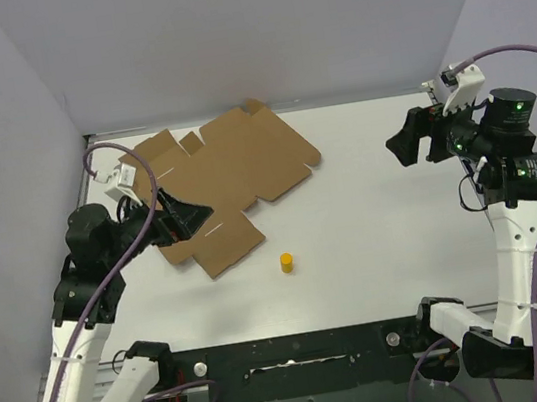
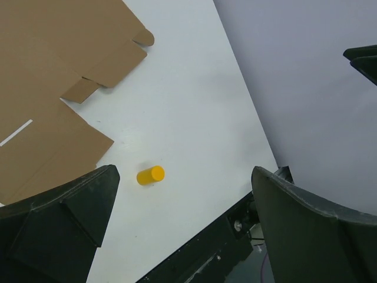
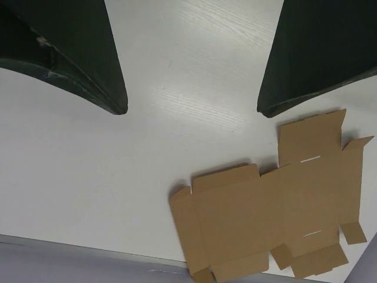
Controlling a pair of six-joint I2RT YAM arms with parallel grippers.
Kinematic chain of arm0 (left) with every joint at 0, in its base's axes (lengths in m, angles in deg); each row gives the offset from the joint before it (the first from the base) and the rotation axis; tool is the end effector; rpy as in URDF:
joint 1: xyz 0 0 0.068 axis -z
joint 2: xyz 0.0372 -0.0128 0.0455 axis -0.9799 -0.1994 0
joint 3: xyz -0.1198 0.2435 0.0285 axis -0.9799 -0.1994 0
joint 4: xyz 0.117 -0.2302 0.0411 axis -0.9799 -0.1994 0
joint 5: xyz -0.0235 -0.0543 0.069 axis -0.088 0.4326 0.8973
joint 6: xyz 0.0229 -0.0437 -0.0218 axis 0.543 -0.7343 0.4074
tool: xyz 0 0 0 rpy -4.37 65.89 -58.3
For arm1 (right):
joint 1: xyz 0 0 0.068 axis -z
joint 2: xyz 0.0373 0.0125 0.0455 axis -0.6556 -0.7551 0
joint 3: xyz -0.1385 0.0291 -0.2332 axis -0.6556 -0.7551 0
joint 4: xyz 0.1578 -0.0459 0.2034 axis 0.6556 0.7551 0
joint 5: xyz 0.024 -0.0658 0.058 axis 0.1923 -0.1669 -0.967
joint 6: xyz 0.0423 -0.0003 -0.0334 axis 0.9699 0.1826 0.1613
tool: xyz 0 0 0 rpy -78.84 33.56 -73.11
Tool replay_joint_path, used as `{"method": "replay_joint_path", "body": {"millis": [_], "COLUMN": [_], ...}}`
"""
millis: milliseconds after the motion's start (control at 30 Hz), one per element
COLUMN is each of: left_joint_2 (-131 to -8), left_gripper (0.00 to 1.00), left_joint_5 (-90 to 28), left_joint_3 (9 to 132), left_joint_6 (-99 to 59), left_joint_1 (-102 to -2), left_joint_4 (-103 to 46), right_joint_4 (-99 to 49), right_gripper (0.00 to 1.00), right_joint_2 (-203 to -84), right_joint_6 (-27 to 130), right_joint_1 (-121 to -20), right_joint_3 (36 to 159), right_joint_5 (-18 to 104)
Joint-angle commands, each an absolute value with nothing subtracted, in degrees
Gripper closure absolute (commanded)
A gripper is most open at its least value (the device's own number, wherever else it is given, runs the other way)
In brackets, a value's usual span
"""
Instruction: Fold the paper box
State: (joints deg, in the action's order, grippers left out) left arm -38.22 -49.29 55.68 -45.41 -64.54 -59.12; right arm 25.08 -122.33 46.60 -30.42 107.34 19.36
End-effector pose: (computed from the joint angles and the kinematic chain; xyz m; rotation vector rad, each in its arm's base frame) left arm 0.1500 -0.0538 0.3840 -0.0383 1.9412 -1.0296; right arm 0.1805 -0.0149 0.4559 -0.1274 1.9680 0.4535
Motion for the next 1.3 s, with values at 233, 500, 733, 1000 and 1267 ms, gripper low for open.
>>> {"method": "replay_joint_path", "body": {"millis": [233, 500, 733, 1000, 1267], "left_joint_2": [-33.97, -35.8, -44.53, -57.56, -84.04], "left_gripper": [0.02, 0.02, 0.02, 0.02, 0.28], "left_joint_5": [-50.68, -48.62, -26.44, -24.77, -21.37], "left_joint_3": [53.82, 53.26, 65.38, 63.05, 77.15], "left_joint_6": [-49.61, -44.61, -36.04, -32.52, -24.1], "left_joint_1": [-64.97, -64.02, -47.36, -44.21, -45.36], "left_joint_4": [-52.68, -55.93, -74.44, -67.52, -70.3], "right_joint_4": [23.52, 22.76, 21.17, 14.58, 13.53], "right_gripper": [0.02, 0.02, 0.02, 0.02, 0.02], "right_joint_2": [-122.58, -124.63, -128.31, -131.4, -139.67], "right_joint_6": [48.25, 34.35, 26.86, 22.06, 18.15], "right_joint_1": [-29.89, -34.36, -39.73, -39.36, -33.76], "right_joint_3": [106.08, 100.49, 91.01, 81.3, 76.91], "right_joint_5": [15.34, -2.19, -15.14, -15.84, -22.81]}}
